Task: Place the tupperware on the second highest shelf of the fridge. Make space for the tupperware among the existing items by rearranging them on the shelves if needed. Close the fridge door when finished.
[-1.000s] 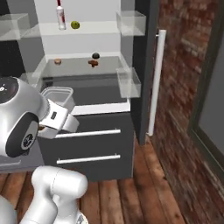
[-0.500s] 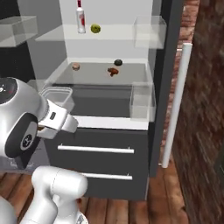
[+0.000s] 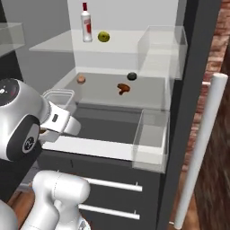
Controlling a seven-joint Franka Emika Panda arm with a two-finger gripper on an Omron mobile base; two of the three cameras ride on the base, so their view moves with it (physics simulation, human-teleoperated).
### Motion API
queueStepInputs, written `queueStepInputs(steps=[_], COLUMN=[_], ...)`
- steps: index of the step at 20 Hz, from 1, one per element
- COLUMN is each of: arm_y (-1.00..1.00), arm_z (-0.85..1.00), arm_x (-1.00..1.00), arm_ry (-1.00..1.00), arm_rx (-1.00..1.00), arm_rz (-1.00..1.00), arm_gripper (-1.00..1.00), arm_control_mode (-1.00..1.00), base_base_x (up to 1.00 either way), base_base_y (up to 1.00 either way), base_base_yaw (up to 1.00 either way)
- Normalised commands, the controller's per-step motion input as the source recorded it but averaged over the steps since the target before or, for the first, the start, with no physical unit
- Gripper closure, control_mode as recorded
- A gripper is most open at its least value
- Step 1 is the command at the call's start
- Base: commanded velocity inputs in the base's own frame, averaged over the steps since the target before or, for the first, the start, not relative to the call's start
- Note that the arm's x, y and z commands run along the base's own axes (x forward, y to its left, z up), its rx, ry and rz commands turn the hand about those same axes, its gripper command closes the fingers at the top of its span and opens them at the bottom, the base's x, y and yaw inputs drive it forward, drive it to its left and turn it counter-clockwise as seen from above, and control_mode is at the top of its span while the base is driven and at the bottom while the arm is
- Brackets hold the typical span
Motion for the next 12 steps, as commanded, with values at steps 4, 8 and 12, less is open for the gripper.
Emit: queueStepInputs(steps=[4,8,12], arm_y=[0.00,0.00,-0.06], arm_z=[0.00,0.00,-0.19], arm_x=[0.00,0.00,0.24], arm_ry=[0.00,0.00,0.00], arm_rx=[0.00,0.00,0.00], arm_rz=[0.00,0.00,0.04], arm_gripper=[1.00,1.00,1.00], arm_control_mode=[1.00,1.00,-1.00], base_base_x=[0.59,0.47,0.24], base_base_y=[-0.36,-0.51,-0.19], base_base_yaw=[0.19,0.13,0.05])
